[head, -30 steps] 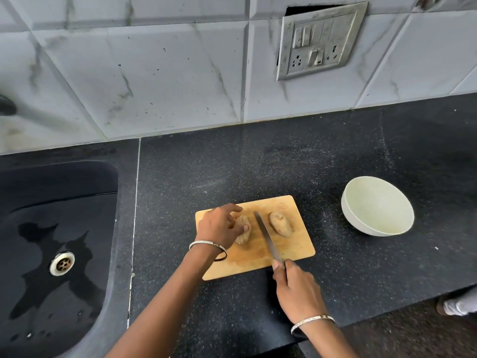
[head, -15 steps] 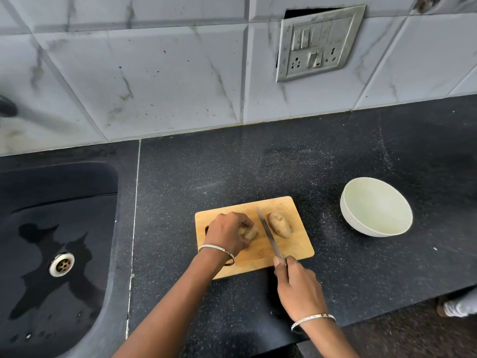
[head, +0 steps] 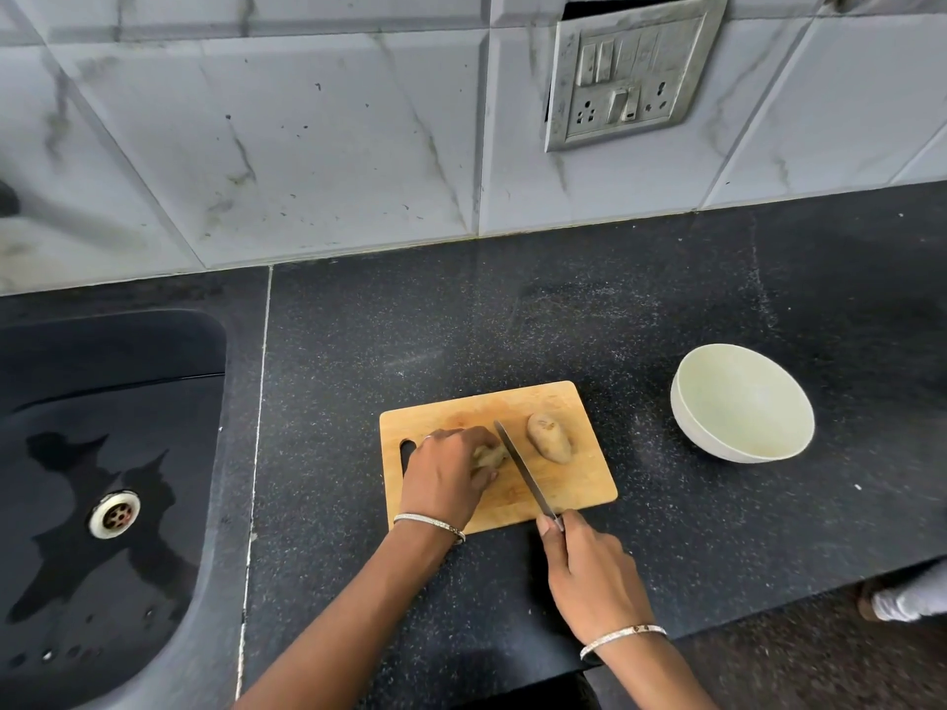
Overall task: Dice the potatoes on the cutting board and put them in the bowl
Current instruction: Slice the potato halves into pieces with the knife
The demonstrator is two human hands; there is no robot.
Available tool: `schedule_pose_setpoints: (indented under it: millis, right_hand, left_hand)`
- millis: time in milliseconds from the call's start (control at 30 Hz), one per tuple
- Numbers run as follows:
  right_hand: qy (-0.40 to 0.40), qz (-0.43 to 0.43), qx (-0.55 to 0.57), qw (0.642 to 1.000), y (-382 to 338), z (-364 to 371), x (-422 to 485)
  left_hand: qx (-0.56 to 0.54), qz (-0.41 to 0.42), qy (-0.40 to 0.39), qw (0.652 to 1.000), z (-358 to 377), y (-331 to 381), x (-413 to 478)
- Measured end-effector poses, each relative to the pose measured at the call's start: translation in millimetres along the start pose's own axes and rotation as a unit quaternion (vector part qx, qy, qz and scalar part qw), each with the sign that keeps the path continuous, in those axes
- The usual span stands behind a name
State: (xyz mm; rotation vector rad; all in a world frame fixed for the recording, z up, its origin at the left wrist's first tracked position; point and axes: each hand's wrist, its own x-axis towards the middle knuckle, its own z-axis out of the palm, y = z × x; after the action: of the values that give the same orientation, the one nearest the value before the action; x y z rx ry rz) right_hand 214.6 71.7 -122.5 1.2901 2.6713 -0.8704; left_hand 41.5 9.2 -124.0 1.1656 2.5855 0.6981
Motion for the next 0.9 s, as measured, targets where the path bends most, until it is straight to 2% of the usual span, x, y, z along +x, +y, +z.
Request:
schedule_pose_setpoints:
  millis: [300, 567, 900]
  right_hand:
    - [-0.003, -0.01, -0.012, 1.0, -10, -3, -3]
    - [-0.009, -0.006, -0.105, 0.994, -27, -2, 9]
    - [-0.022, 0.027, -0.101, 0.994, -30, 9, 12]
  left_hand:
    - [-0.009, -0.018, -0.006, 1.0, -3, 0, 1]
    - [-0.013, -0.027, -0.026, 0.999, -5, 0, 1]
    - [-0.025, -0.049, -0.015, 0.998, -3, 1, -1]
